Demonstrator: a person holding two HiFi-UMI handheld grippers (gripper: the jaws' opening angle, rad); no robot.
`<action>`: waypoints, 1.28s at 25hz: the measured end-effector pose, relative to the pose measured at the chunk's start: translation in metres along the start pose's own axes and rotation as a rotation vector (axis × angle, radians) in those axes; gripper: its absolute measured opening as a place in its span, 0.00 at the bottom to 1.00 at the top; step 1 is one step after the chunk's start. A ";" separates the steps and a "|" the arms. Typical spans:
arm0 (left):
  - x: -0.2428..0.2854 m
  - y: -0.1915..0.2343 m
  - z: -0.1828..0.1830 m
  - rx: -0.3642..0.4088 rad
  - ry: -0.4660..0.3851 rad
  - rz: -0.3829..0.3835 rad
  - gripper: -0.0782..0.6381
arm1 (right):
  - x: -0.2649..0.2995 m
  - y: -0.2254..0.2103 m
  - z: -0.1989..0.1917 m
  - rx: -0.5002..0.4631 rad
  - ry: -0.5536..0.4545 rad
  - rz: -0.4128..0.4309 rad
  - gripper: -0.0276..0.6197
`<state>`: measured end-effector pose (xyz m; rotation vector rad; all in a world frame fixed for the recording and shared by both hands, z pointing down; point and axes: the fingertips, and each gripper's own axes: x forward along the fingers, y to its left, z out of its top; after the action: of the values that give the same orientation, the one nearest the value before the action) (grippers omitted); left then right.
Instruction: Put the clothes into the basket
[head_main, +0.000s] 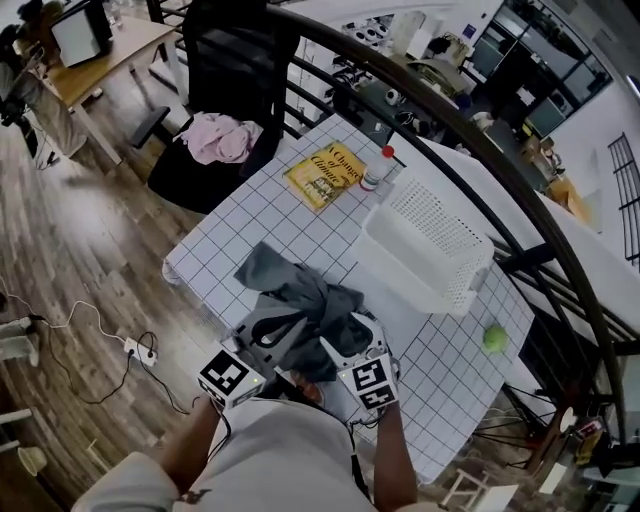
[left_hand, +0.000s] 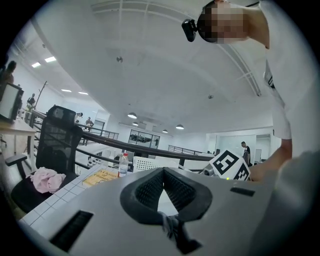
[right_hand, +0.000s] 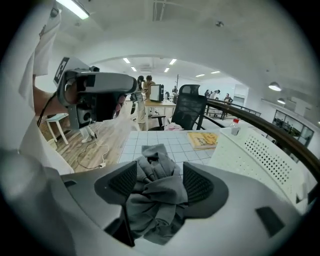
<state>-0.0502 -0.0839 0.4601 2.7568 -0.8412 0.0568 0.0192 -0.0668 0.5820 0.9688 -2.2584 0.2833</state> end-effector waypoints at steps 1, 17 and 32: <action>-0.001 0.000 -0.003 -0.002 0.008 0.012 0.12 | 0.004 0.001 -0.004 -0.008 0.014 0.021 0.50; -0.008 0.006 -0.025 -0.035 0.077 0.127 0.12 | 0.070 0.016 -0.051 -0.181 0.203 0.227 0.75; -0.022 0.011 -0.034 -0.049 0.094 0.176 0.12 | 0.123 0.015 -0.092 -0.256 0.289 0.285 0.84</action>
<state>-0.0729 -0.0716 0.4934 2.6062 -1.0422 0.1943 -0.0098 -0.0868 0.7320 0.4425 -2.0962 0.2324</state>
